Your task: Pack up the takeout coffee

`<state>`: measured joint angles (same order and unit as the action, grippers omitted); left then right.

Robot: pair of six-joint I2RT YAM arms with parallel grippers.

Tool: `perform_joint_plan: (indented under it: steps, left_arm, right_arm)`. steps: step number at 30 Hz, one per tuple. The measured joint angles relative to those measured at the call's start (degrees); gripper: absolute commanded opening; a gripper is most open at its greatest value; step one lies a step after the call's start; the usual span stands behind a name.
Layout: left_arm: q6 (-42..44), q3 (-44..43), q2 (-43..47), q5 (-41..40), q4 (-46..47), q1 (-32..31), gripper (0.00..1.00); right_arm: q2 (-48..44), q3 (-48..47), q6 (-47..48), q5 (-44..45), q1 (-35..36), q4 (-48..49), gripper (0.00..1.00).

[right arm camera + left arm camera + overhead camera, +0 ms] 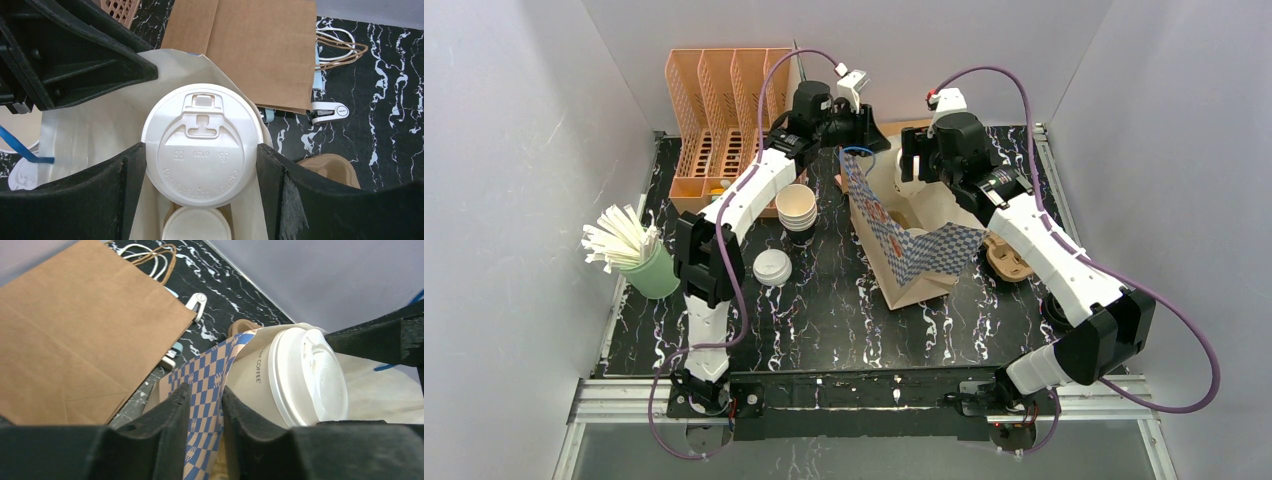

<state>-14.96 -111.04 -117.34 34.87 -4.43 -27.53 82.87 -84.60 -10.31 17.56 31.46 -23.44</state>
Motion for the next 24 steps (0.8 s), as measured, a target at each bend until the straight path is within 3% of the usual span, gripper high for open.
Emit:
perform_joint_plan:
  steps: [3, 6, 12, 24]
  left_arm:
    - [2.25, -0.37, 0.98, -1.77, -2.49, -0.22, 0.06]
    - [4.52, -0.46, 2.40, -3.58, -4.87, -0.83, 0.00]
    - [7.76, -0.44, 4.94, -7.19, -8.70, -2.49, 0.00]
    - [8.37, 2.97, 15.28, -13.46, -10.14, -9.29, 0.00]
  right_arm:
    - [0.00, 0.00, 0.15, -1.18, 0.00, -0.04, 0.23]
    - [-0.11, 0.00, 0.55, -2.93, 0.00, -0.44, 0.24]
    - [-3.56, 1.55, 3.15, -8.90, 0.04, -2.23, 0.24]
    - [-19.10, 17.44, 7.30, -13.42, 1.70, -0.59, 0.21]
